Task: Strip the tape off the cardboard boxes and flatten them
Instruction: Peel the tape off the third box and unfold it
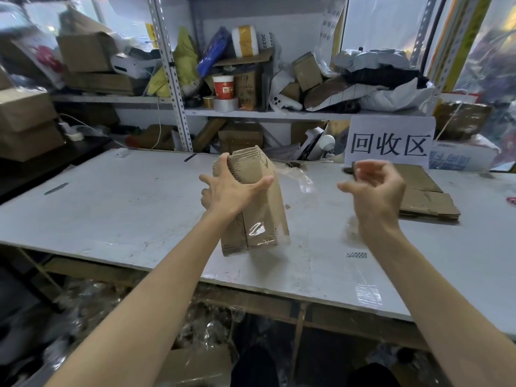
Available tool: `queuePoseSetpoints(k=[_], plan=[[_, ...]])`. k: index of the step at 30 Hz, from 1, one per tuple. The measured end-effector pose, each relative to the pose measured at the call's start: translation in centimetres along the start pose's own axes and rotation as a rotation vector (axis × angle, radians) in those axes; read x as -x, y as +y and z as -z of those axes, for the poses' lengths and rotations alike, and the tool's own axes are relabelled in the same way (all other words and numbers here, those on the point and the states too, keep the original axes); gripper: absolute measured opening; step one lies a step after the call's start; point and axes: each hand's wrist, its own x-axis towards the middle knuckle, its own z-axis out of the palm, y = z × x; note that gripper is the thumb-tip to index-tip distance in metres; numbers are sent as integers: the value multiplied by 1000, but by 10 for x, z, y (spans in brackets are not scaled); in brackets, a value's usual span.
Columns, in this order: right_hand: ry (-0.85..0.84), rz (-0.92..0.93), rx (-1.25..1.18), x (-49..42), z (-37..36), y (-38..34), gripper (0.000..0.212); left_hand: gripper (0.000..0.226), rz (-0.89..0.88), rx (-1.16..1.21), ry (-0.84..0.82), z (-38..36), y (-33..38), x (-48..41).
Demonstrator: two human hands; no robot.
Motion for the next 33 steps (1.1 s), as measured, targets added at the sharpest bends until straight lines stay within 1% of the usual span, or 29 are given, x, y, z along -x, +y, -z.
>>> queuePoseSetpoints(k=[1,2,3,5,6,7,8,9,10,11,12,14,16,18,19,20,22,23,24,25,26,27,28,29,30,31,32,33], plan=[[-11,54,22,-4,3,-4,42,117,-2,-18,-8,1,0,-1],[-103,137,63,-5,4,-7,40,119,-9,-35,-20,0,2,0],[-273,237,137,0,3,-10,38,122,-20,-52,-34,-1,5,1],[-679,416,352,18,-9,-4,35,125,-38,-75,-53,-5,12,3],[-819,490,490,29,-17,5,33,126,-43,-84,-57,-6,14,4],[-872,553,621,38,-25,15,31,125,-51,-92,-59,-7,15,3],[-840,591,718,45,-33,25,29,125,-58,-95,-63,-8,16,2],[-763,597,767,48,-38,32,25,124,-65,-94,-73,-10,15,3],[-689,597,784,49,-41,35,20,124,-71,-85,-88,-12,14,3],[-649,615,793,48,-43,36,15,125,-75,-70,-105,-15,13,5],[-645,655,798,46,-42,37,12,126,-74,-51,-117,-17,12,7],[-703,742,803,44,-38,39,14,129,-60,-23,-93,-20,11,8],[-842,782,818,44,-28,39,16,129,-24,20,-45,-19,10,4],[-946,750,829,42,-20,38,14,128,10,54,-29,-18,9,1],[-950,750,833,41,-17,39,13,128,19,54,-24,-18,8,0],[-913,778,834,42,-15,39,12,128,25,51,-20,-18,7,-1],[-743,840,782,46,-17,39,6,127,35,65,-24,-16,5,-3],[-647,822,721,49,-18,38,14,126,35,75,-35,-15,3,-4],[-572,785,662,50,-20,37,32,124,32,80,-40,-14,1,-4],[-541,775,624,49,-21,35,51,122,30,81,-35,-14,0,-5],[-559,804,624,49,-23,35,64,122,28,77,-27,-14,-1,-5],[-623,837,650,49,-26,35,67,123,26,69,-23,-14,-1,-4],[-717,856,701,50,-30,35,61,124,16,56,-28,-16,-1,-3],[-796,865,758,52,-33,37,49,126,-3,45,-40,-17,-1,-3],[-835,871,804,54,-35,41,35,128,-29,43,-57,-18,-2,-2],[-830,885,832,56,-35,45,22,130,-58,51,-74,-19,-3,-2],[-804,891,846,57,-33,50,14,131,-86,60,-82,-19,-4,-2],[-770,893,853,57,-31,55,11,131,-113,62,-75,-19,-6,-2]])
